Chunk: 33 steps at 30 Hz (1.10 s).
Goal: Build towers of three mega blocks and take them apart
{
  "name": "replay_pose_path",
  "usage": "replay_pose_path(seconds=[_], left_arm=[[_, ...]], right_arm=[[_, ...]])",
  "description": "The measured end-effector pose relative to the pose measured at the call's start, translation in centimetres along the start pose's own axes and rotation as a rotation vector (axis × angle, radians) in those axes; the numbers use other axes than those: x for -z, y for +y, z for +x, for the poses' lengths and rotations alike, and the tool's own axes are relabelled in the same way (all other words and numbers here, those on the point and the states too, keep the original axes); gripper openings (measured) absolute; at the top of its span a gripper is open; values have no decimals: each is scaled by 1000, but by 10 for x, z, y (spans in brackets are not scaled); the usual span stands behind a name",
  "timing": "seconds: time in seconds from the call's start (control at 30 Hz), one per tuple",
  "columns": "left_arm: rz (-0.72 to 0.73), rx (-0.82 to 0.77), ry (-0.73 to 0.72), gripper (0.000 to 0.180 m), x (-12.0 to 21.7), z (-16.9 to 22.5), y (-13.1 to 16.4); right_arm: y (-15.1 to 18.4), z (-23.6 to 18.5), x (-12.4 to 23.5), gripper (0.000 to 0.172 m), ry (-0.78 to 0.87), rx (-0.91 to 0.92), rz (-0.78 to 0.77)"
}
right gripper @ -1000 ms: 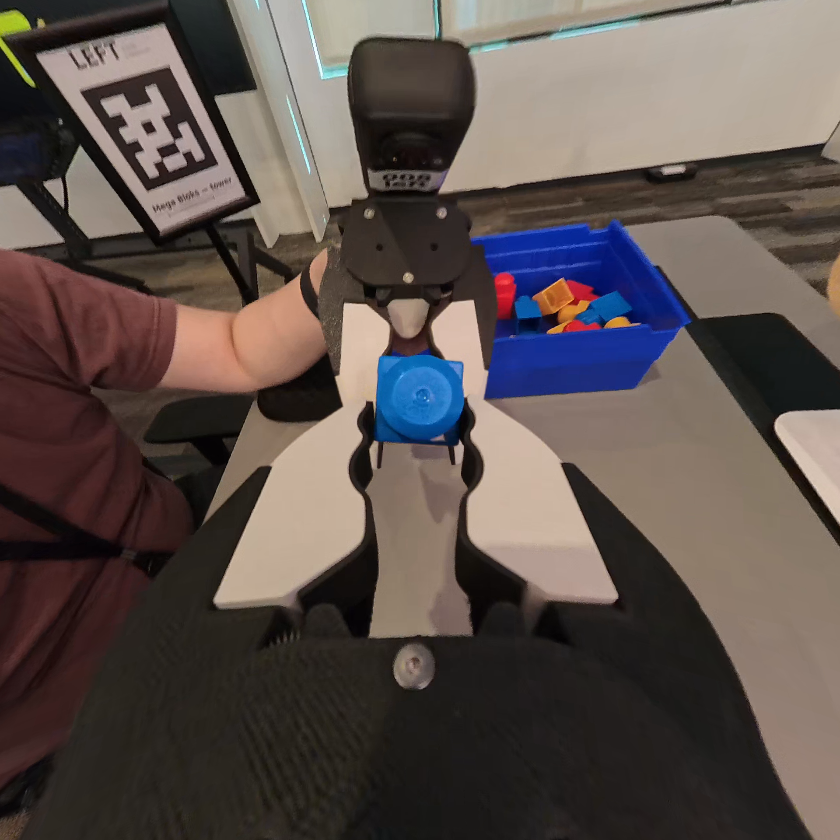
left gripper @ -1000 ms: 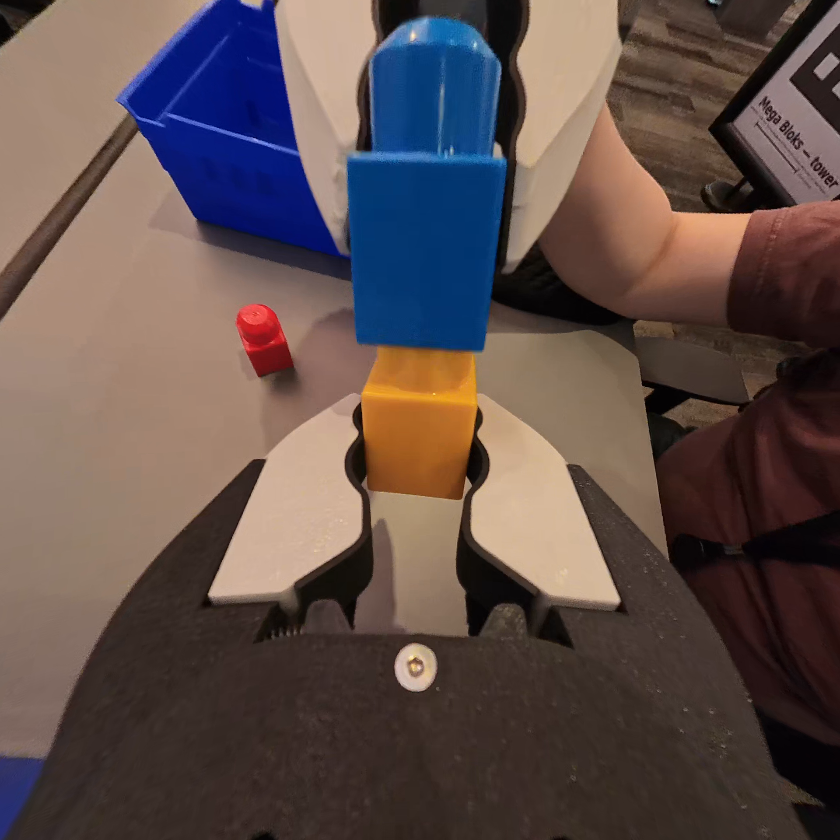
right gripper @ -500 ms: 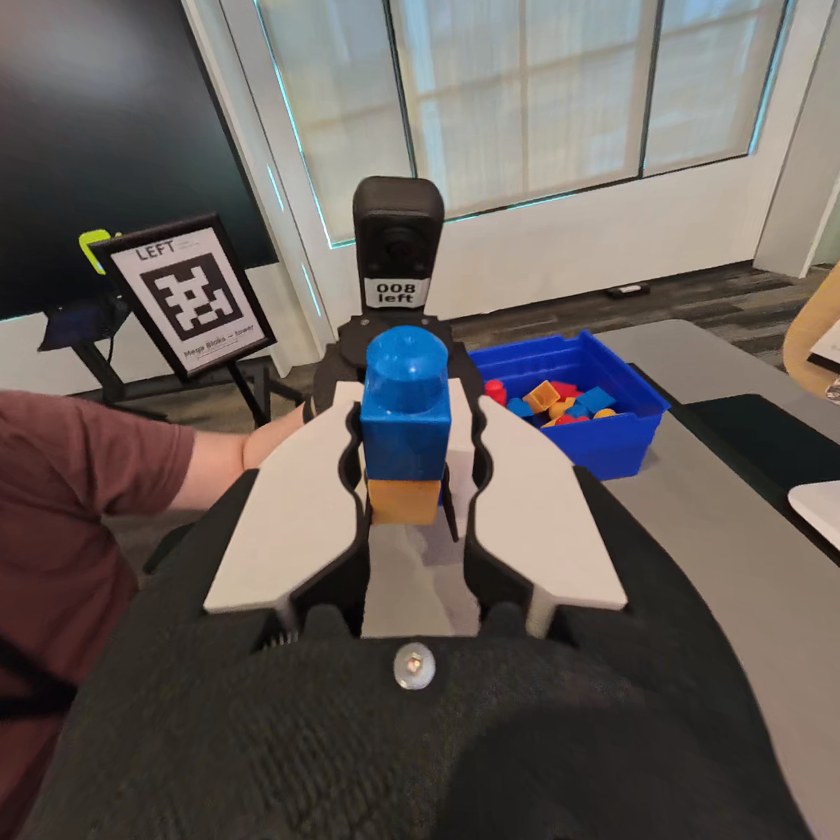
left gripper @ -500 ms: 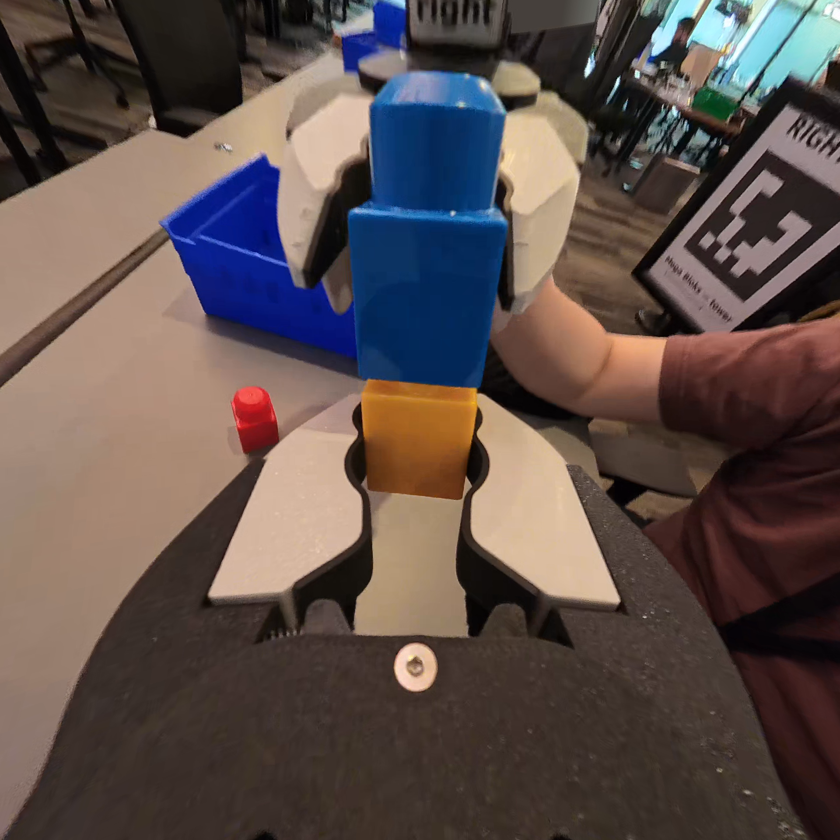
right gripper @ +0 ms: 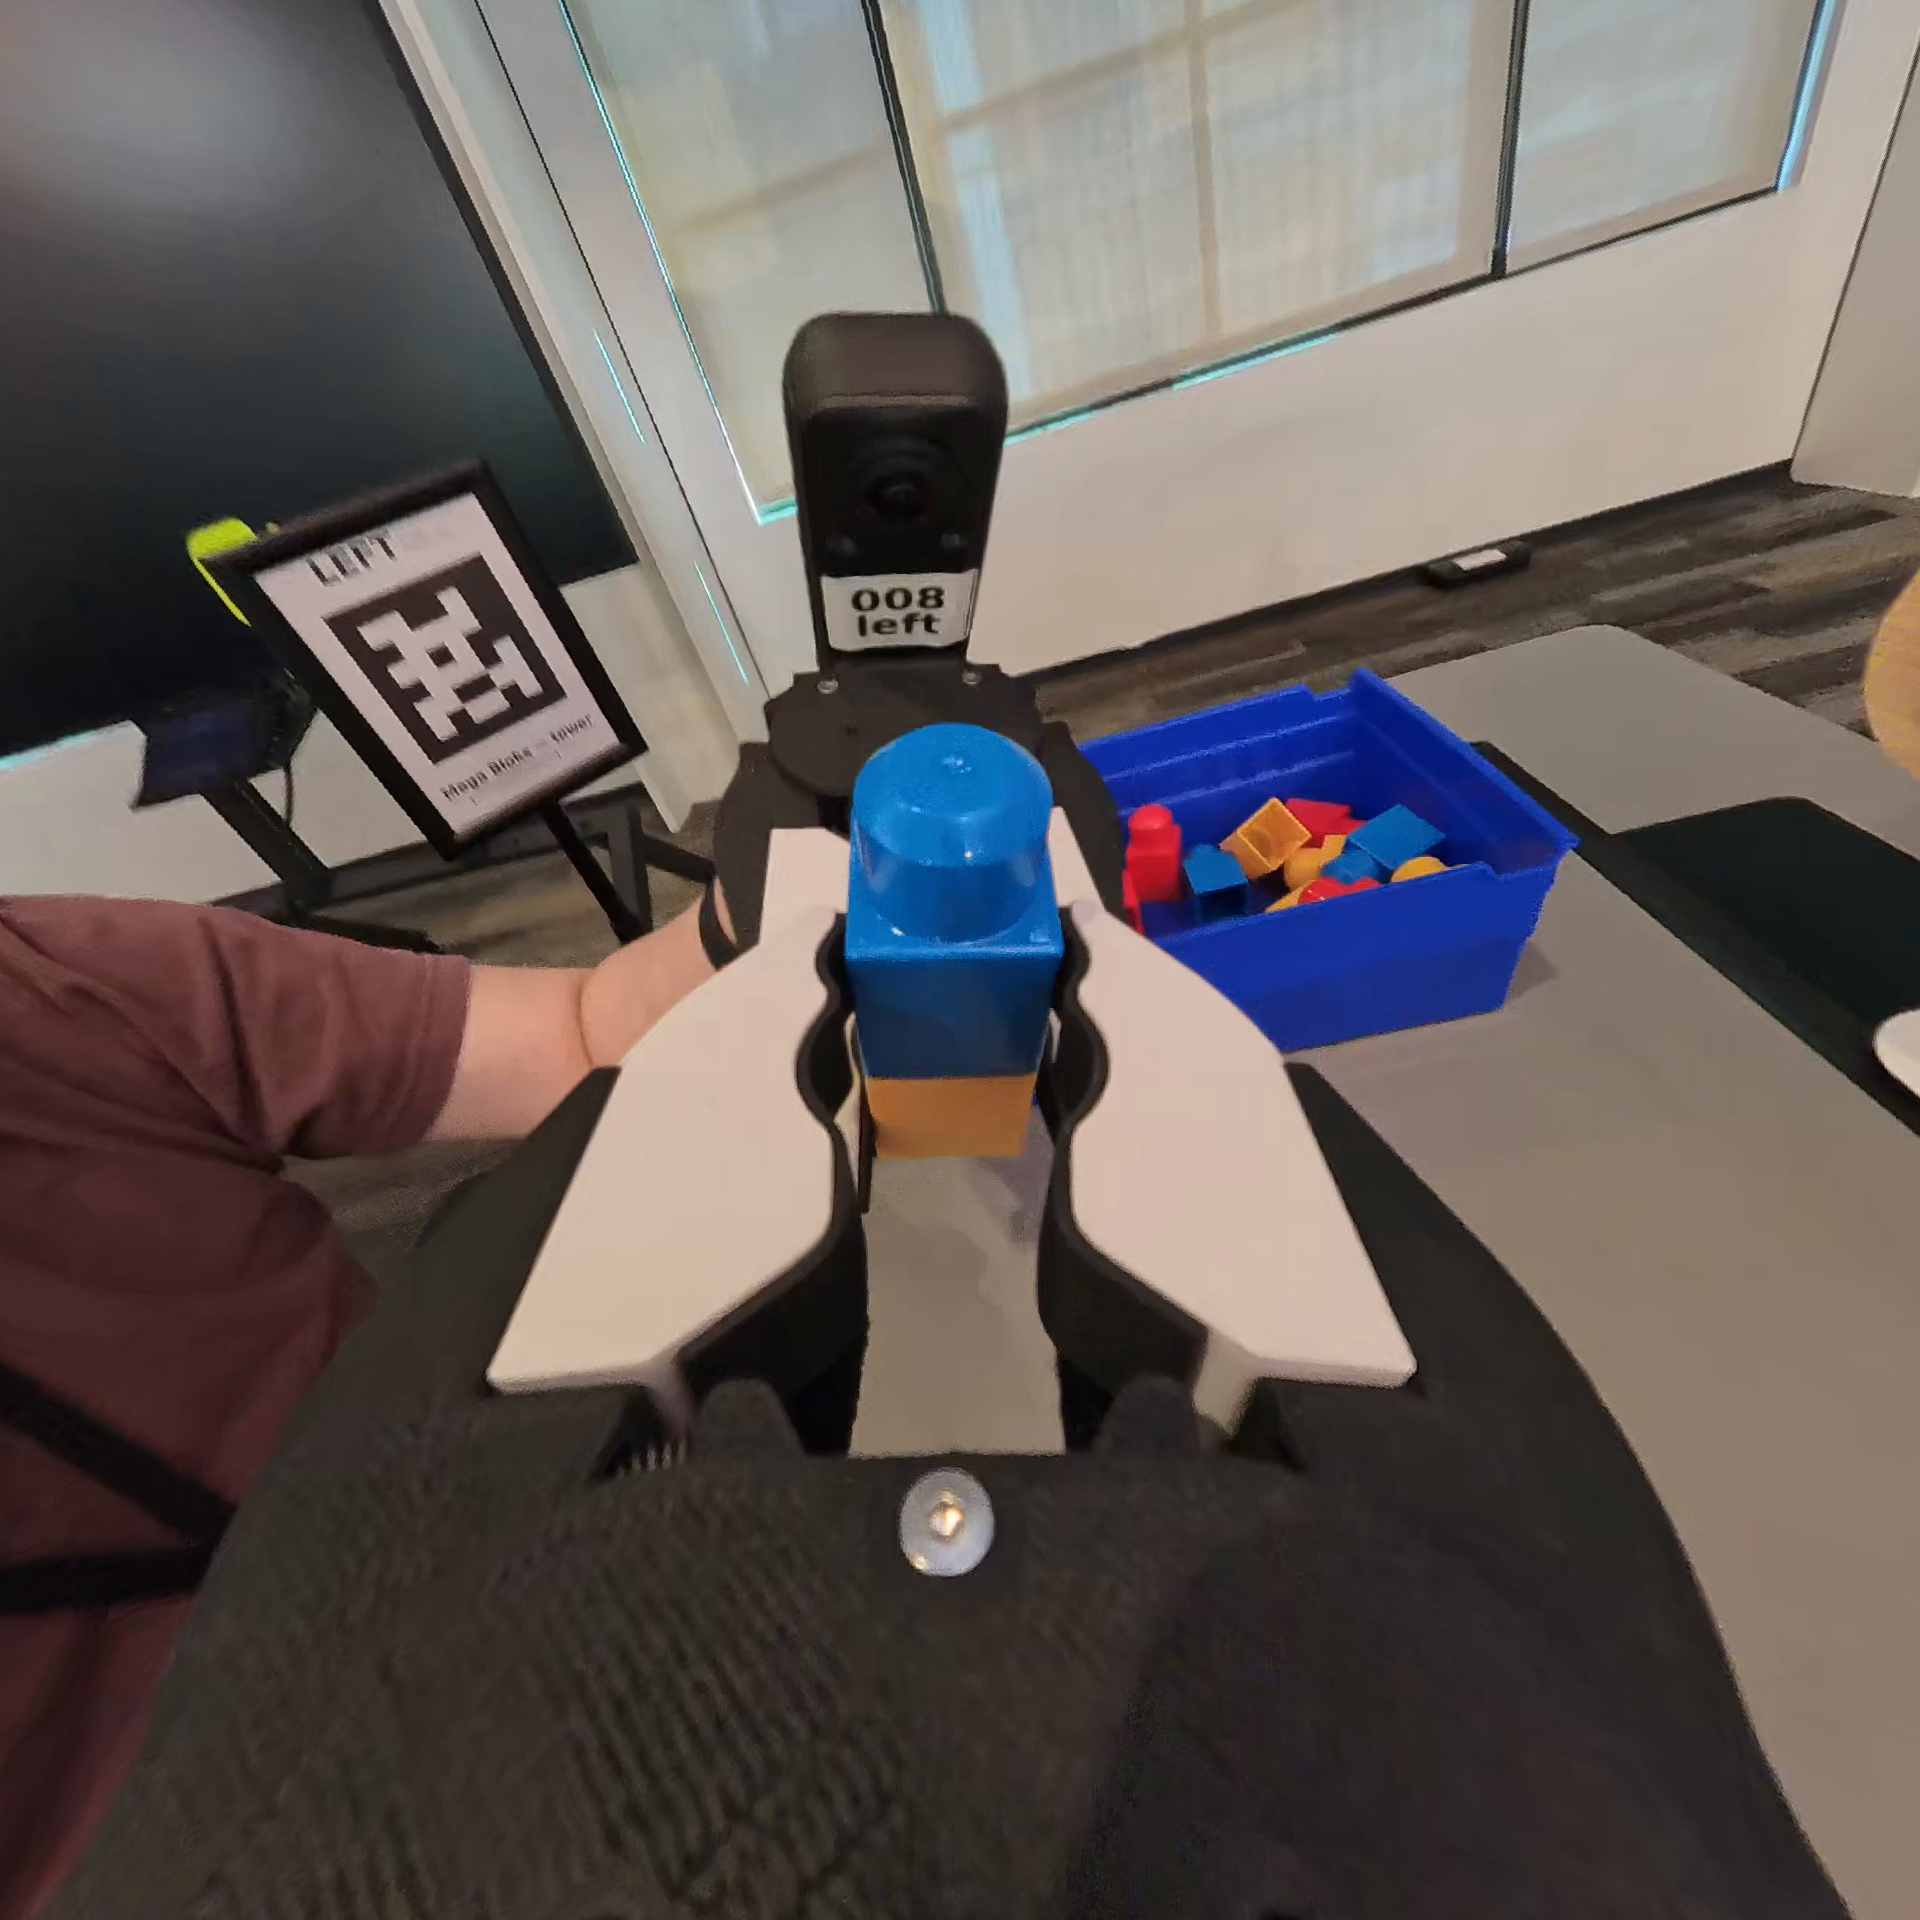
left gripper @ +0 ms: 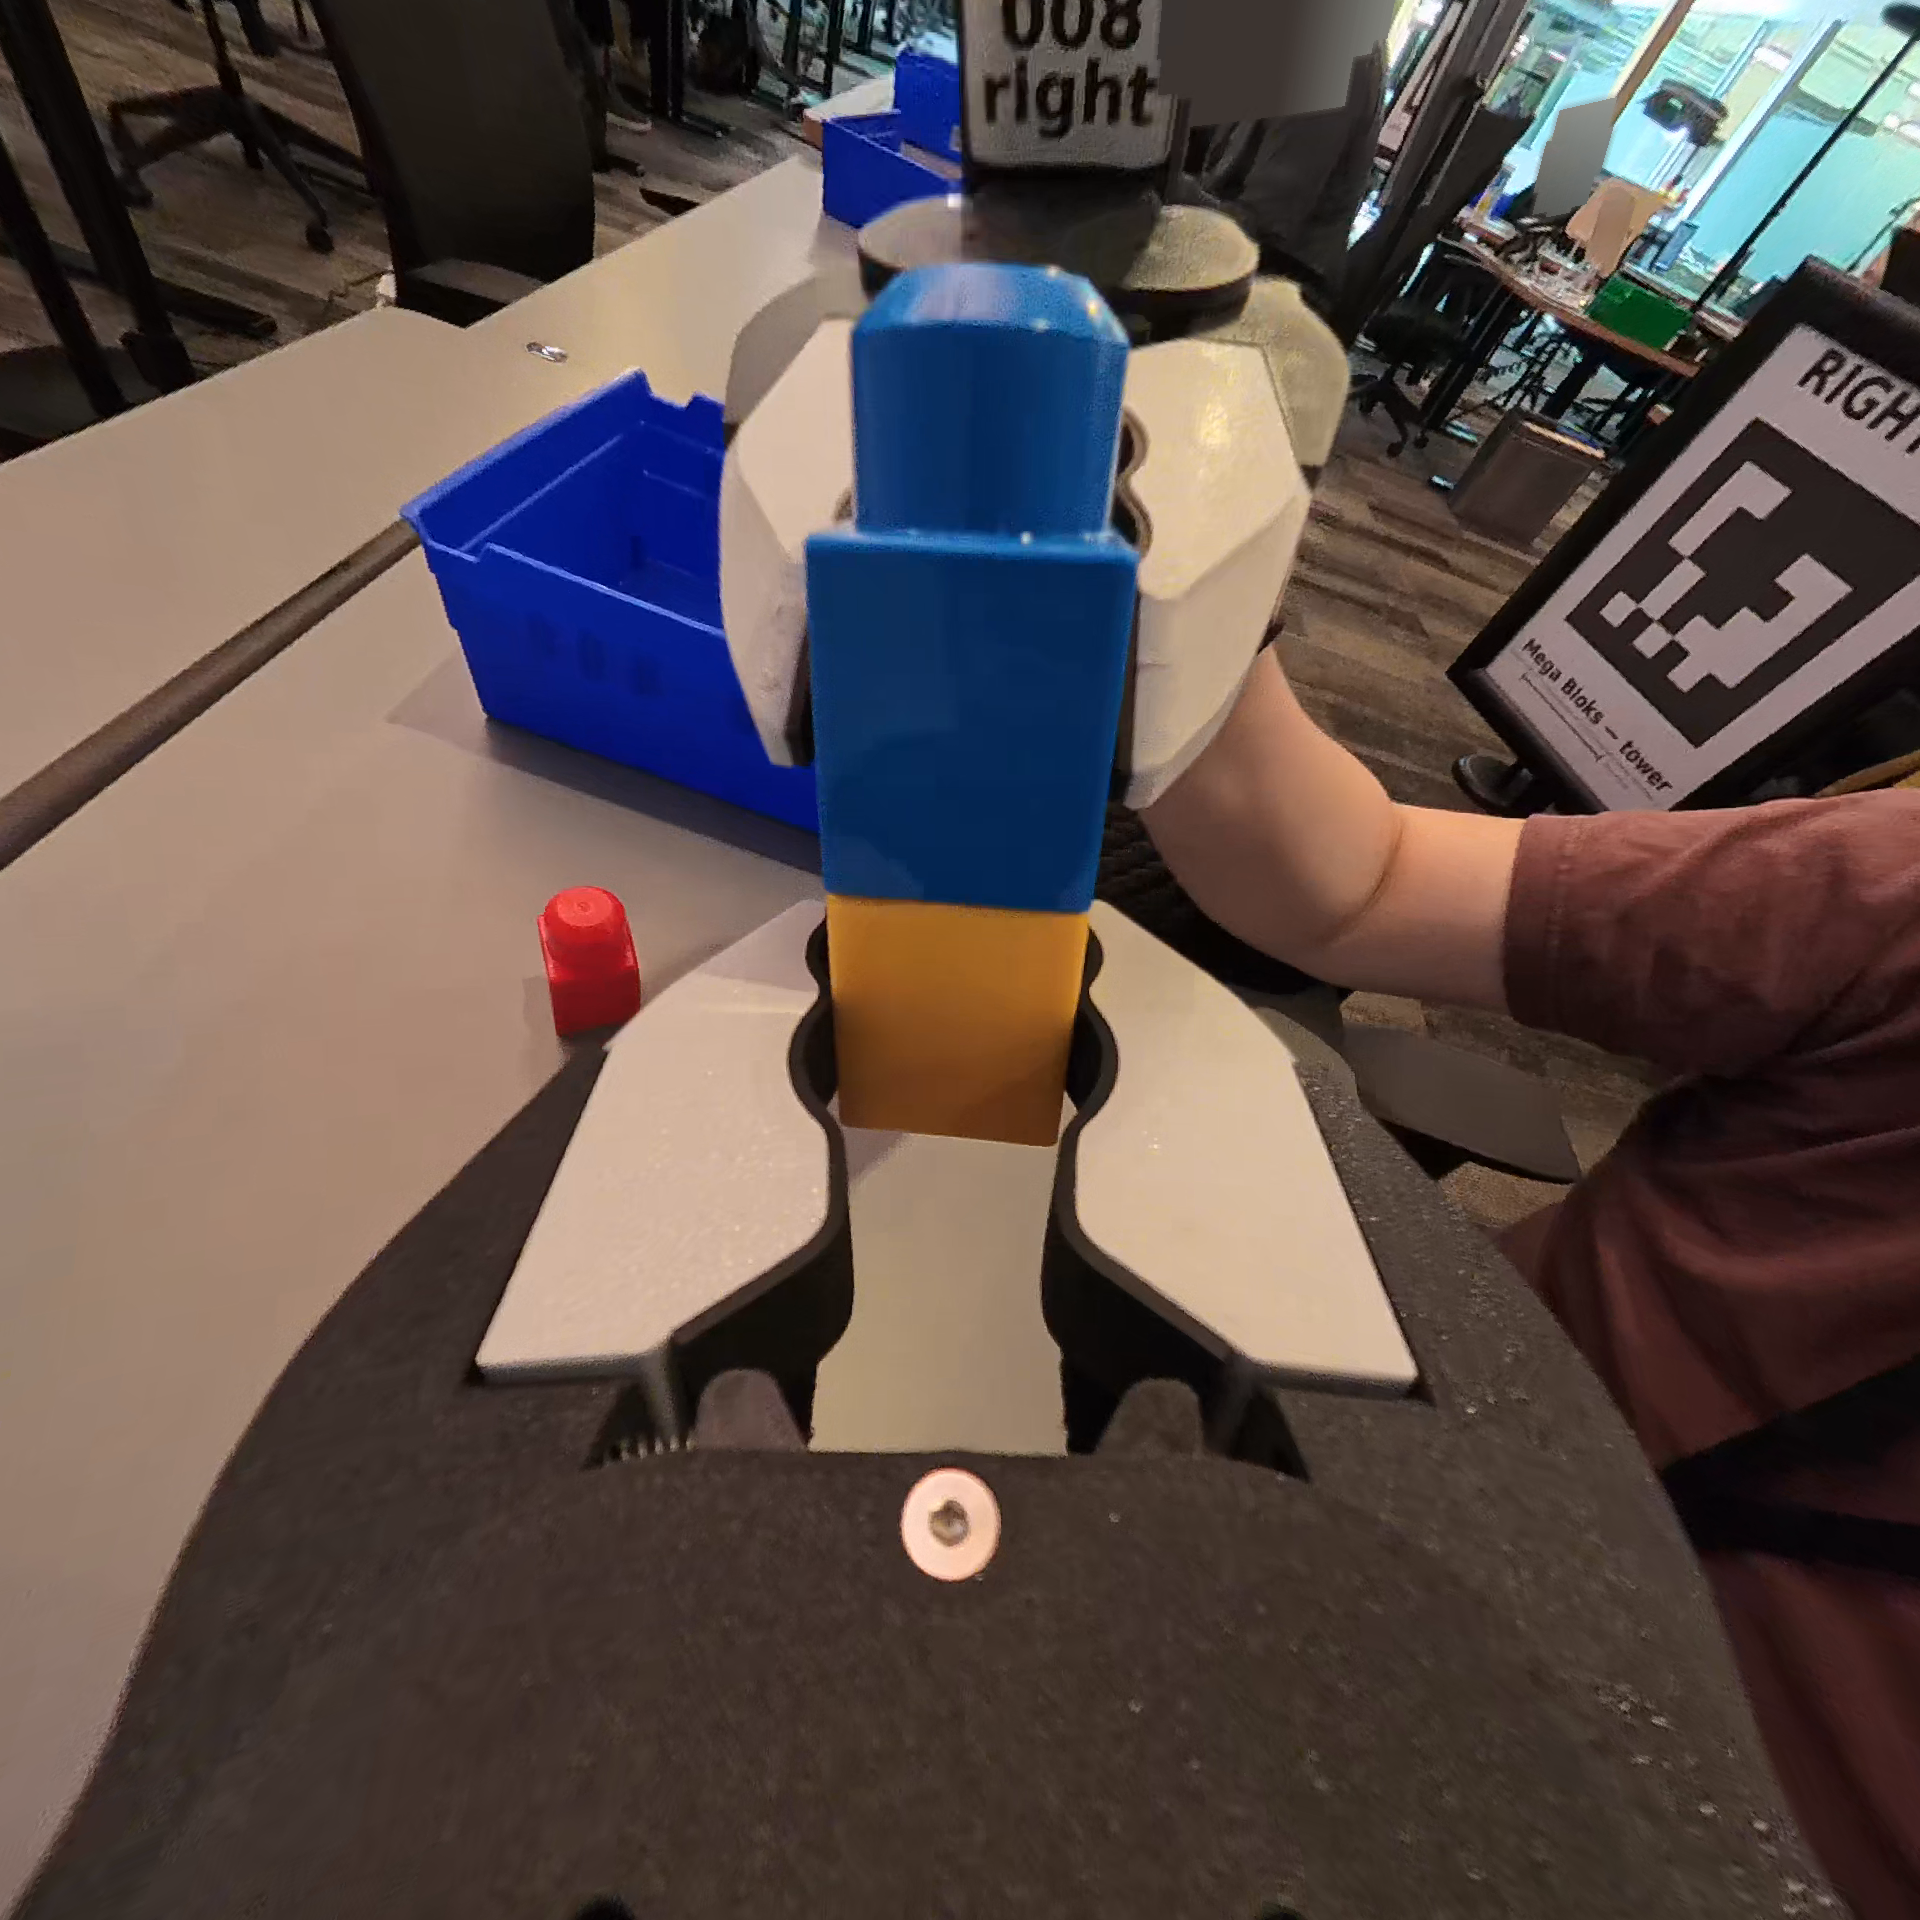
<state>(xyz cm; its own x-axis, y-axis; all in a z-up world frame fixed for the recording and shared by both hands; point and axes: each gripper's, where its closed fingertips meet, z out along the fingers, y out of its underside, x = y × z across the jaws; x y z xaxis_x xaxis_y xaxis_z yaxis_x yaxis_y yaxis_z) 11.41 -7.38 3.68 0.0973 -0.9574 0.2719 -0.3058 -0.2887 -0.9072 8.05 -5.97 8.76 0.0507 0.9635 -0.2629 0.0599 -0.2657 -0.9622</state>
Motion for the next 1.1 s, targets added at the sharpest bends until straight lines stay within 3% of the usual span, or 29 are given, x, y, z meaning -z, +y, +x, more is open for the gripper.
replay_pose_path(seconds=[0.2, 0.53, 0.63, 0.67, 0.7, 0.73, 0.8, 0.9, 1.1], left_arm=[[-44, -19, 14, 41, 0, 6, 5], [-56, -12, 35, 41, -1, 8, 8], [10, -9, 61, 41, 2, 9, -3], [50, 7, 67, 41, 7, 9, -9], [93, 25, 51, 41, 14, 5, -16], [130, 35, 11, 41, 22, -3, -21], [154, 35, -85, 41, 42, -21, -24], [185, 18, -243, 41, 73, -44, -27], [259, 3, -299, 41, 103, -49, -39]], right_arm=[[8, -6, 2, 37, -16, 42, -76], [8, -7, 1, 37, -40, 35, -69], [-1, -8, 0, 38, -34, 41, -7], [-5, -4, 1, 48, 5, 66, 8], [-8, 6, 4, 70, 81, 91, 24], [-10, 18, 10, 74, 164, 115, 36], [-6, 61, 32, 66, 442, 95, 22], [31, 121, 70, 69, 837, -13, -52], [131, 168, 75, 80, 1040, -123, -273]])
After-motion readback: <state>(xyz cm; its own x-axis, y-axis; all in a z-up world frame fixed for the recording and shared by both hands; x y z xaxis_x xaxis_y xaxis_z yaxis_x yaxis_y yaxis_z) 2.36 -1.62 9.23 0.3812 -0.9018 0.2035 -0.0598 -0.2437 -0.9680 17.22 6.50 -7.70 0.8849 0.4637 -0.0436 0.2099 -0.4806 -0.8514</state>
